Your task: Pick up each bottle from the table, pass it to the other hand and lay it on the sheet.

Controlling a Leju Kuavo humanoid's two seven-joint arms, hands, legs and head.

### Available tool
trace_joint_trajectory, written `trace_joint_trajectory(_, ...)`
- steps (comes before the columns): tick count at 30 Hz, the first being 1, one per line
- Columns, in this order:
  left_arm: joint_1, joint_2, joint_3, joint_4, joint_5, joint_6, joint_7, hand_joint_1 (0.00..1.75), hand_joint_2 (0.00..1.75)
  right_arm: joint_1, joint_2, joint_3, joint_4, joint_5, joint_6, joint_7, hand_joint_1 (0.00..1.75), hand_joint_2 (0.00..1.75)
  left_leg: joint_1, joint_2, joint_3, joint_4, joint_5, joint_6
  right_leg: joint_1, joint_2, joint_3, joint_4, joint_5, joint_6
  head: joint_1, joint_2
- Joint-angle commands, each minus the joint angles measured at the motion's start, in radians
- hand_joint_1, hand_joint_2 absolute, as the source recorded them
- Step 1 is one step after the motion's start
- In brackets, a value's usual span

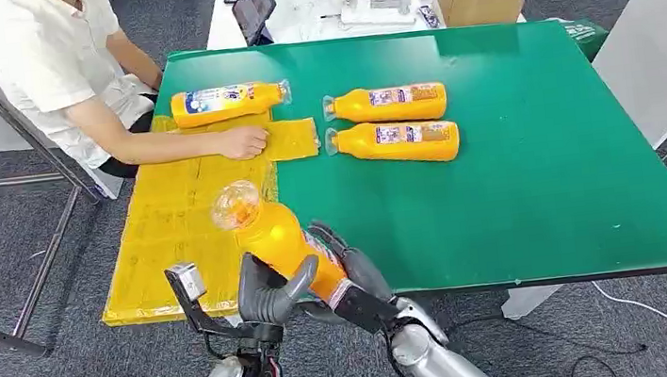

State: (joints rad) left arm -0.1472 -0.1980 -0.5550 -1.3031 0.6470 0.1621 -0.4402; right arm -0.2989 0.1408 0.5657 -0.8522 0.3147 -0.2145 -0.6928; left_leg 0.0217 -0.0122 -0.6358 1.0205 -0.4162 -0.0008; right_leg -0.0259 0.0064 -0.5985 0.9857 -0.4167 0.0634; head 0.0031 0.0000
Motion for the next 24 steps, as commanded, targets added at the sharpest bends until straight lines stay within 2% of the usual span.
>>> trace_joint_trajectory(1,-0.005,0.065,0.052,0.003,-0.13,0.16,-0.006,1.75,1.75,0.085,-0.073,0.069,-0.202,0.09,-0.484,-0.005,0.0,0.0,0.001,0.001,0.006,-0.001,-0.002,0.002,0.002,-0.001,0.007,-0.002,-0.002,-0.004,0.0,0.0)
trace_joint_trajectory(2,-0.016,0.075,0.05,0.031,-0.183,0.203,-0.019,1.75,1.75,0.117,-0.064,-0.005,-0.248,0.173,-0.484,-0.005,0.0,0.0,0.0,-0.001,0.004,-0.002,-0.001,0.001,0.001,-0.002,0.005,-0.002,-0.001,-0.003,0.0,0.0)
trace_joint_trajectory(3,-0.027,0.083,0.054,0.059,-0.285,0.304,-0.045,1.75,1.75,0.179,-0.031,-0.128,-0.314,0.328,-0.484,-0.005,0.0,0.0,0.001,0.001,0.01,-0.003,-0.003,0.002,0.002,-0.002,0.011,-0.003,-0.003,-0.005,0.0,0.0)
trace_joint_trajectory(4,-0.032,0.083,0.066,0.07,-0.295,0.314,-0.053,1.75,1.75,0.2,-0.027,-0.152,-0.335,0.355,-0.484,-0.005,0.0,0.0,0.0,-0.001,0.005,-0.002,-0.001,0.001,0.001,-0.002,0.006,-0.002,-0.001,-0.003,0.0,0.0)
trace_joint_trajectory(7,-0.032,0.083,0.066,0.07,-0.295,0.314,-0.053,1.75,1.75,0.2,-0.027,-0.152,-0.335,0.355,-0.484,-0.005,0.0,0.0,0.0,-0.003,0.005,-0.002,-0.001,0.001,0.001,-0.004,0.006,-0.001,-0.002,-0.004,0.001,0.0)
trace_joint_trajectory(10,-0.032,0.083,0.066,0.07,-0.295,0.314,-0.053,1.75,1.75,0.2,-0.027,-0.152,-0.335,0.355,-0.484,-0.005,0.0,0.0,0.0,0.001,0.005,-0.001,-0.002,0.002,0.002,-0.001,0.005,-0.001,-0.002,-0.004,0.0,0.0)
trace_joint_trajectory(11,-0.032,0.083,0.066,0.07,-0.295,0.314,-0.053,1.75,1.75,0.2,-0.027,-0.152,-0.335,0.355,-0.484,-0.005,0.0,0.0,0.0,0.0,0.002,-0.001,-0.001,0.001,0.001,-0.001,0.002,-0.001,-0.001,-0.002,0.0,0.0)
trace_joint_trajectory(14,-0.025,0.086,0.108,0.039,-0.236,0.228,-0.01,1.75,1.75,0.226,-0.013,-0.214,-0.35,0.392,-0.484,-0.005,0.0,0.0,0.0,0.001,0.001,-0.001,-0.001,0.001,0.001,-0.001,0.001,-0.001,-0.001,-0.002,0.0,0.0)
trace_joint_trajectory(17,-0.043,0.106,0.126,0.048,-0.375,0.327,-0.031,1.75,1.75,0.279,0.01,-0.314,-0.456,0.444,-0.484,-0.005,0.0,0.0,0.0,0.0,0.002,-0.001,-0.001,0.001,0.001,-0.002,0.002,-0.001,-0.002,-0.003,0.0,0.0)
trace_joint_trajectory(18,-0.061,0.115,0.124,0.073,-0.451,0.387,-0.044,1.75,1.75,0.3,0.021,-0.351,-0.498,0.48,-0.484,-0.005,0.0,0.0,0.0,-0.001,0.003,-0.001,-0.001,0.001,0.001,-0.003,0.004,-0.001,-0.002,-0.004,0.0,0.0)
trace_joint_trajectory(19,-0.088,0.082,0.2,0.147,-0.804,0.536,-0.056,1.75,1.75,0.326,0.057,-0.423,-0.598,0.553,-0.484,-0.005,0.0,0.0,0.0,0.0,0.003,-0.001,-0.002,0.001,0.001,-0.002,0.003,0.0,-0.002,-0.004,0.0,0.0)
trace_joint_trajectory(20,-0.094,0.051,0.289,0.171,-1.005,0.536,-0.021,1.75,1.75,0.333,0.077,-0.457,-0.64,0.572,-0.484,-0.005,0.0,0.0,0.0,-0.001,0.001,0.0,-0.001,0.001,0.0,-0.003,0.001,0.0,-0.002,-0.003,0.001,0.0)
trace_joint_trajectory(21,-0.113,0.018,0.382,0.204,-1.333,0.536,0.048,1.75,1.75,0.331,0.095,-0.477,-0.675,0.581,-0.484,-0.005,0.0,0.0,0.0,-0.001,0.001,0.0,-0.001,0.001,0.001,-0.003,0.002,0.001,-0.003,-0.004,0.0,0.0)
trace_joint_trajectory(23,-0.185,0.031,0.381,0.328,-1.559,0.536,0.183,1.75,1.75,0.316,0.106,-0.48,-0.672,0.567,-0.484,-0.005,0.0,0.0,0.0,0.0,-0.001,0.0,0.0,0.001,0.0,-0.001,-0.001,0.001,-0.001,-0.003,0.0,0.0)
trace_joint_trajectory(24,-0.185,0.031,0.381,0.328,-1.559,0.536,0.183,1.75,1.75,0.316,0.106,-0.48,-0.672,0.567,-0.484,-0.005,0.0,0.0,0.0,-0.001,0.001,0.0,0.0,0.001,0.001,-0.003,0.001,0.0,-0.001,-0.003,0.0,0.0)
